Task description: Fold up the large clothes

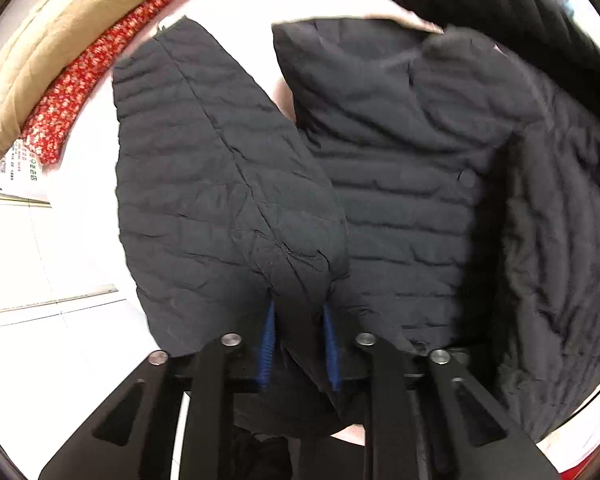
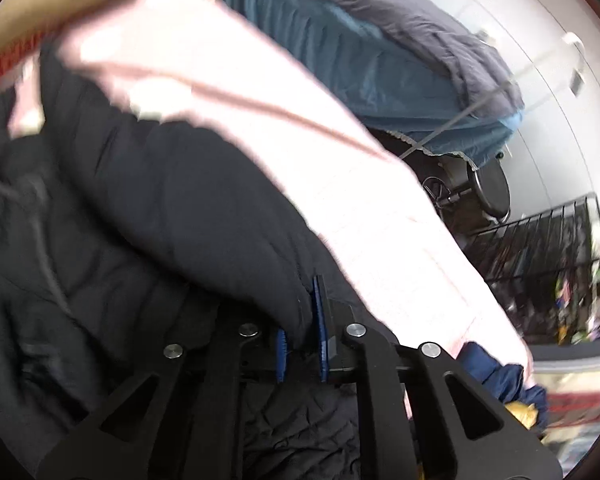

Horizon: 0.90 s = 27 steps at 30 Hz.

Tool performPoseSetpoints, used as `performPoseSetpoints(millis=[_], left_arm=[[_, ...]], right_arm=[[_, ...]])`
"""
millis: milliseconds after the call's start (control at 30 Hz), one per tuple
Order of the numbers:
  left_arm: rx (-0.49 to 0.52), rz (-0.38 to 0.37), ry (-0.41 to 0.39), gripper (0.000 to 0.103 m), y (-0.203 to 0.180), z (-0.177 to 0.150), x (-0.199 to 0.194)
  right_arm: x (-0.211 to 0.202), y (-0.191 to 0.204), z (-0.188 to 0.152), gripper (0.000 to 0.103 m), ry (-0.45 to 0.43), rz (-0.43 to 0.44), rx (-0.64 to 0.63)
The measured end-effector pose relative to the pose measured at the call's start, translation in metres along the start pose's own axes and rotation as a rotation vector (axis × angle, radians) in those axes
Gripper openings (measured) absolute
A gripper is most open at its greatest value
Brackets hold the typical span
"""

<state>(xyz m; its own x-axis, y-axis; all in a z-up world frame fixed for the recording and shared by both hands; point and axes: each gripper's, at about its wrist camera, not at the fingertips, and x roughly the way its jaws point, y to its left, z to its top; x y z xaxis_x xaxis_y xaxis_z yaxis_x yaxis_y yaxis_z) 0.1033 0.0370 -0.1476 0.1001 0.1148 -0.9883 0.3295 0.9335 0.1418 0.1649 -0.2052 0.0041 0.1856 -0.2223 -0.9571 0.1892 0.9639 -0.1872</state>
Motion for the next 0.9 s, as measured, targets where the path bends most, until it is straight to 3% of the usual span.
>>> performPoseSetpoints(millis=[167,200,300,333,500,567,600,633,667,700,733,900], left_arm=[[-0.055,-0.063,-0.099,0.007,0.024,0.019,-0.046],[-0.059,-0.042,-0.164,0.000,0.028,0.025,-0.063],[-0.013,0.160,-0.407,0.000,0.031,0.041,-0.117],[-0.011,0.161,-0.463,0.000,0.040,0.054,-0.134],[-0.075,0.071,-0.462,0.001,0.059,0.104,-0.166],[-0.096,0.045,-0.476,0.002,0.056,0.107,-0.172],[-0.091,0.021,-0.459,0.005,0.053,0.108,-0.169],[-0.081,0.010,-0.440,0.023,0.050,0.106,-0.165],[-0.070,0.008,-0.417,0.054,0.045,0.104,-0.158],[-0.061,0.025,-0.407,0.065,0.040,0.100,-0.152],[-0.045,0.042,-0.400,0.069,0.033,0.093,-0.145],[0.017,0.106,-0.294,0.069,0.017,0.066,-0.099]], right_arm=[[-0.071,-0.065,-0.008,0.008,-0.115,0.114,0.239],[-0.085,-0.079,-0.014,0.007,-0.139,0.134,0.295],[-0.116,-0.118,-0.033,0.006,-0.191,0.169,0.418],[-0.126,-0.129,-0.040,0.006,-0.204,0.173,0.457],[-0.169,-0.173,-0.080,0.006,-0.280,0.213,0.618],[-0.175,-0.182,-0.090,0.006,-0.290,0.217,0.661],[-0.177,-0.185,-0.096,0.006,-0.300,0.219,0.677],[-0.180,-0.187,-0.103,0.005,-0.316,0.215,0.693],[-0.180,-0.189,-0.108,0.005,-0.324,0.205,0.701],[-0.181,-0.193,-0.113,0.005,-0.330,0.196,0.711],[-0.183,-0.196,-0.118,0.005,-0.334,0.192,0.721],[-0.199,-0.209,-0.125,0.005,-0.378,0.092,0.697]])
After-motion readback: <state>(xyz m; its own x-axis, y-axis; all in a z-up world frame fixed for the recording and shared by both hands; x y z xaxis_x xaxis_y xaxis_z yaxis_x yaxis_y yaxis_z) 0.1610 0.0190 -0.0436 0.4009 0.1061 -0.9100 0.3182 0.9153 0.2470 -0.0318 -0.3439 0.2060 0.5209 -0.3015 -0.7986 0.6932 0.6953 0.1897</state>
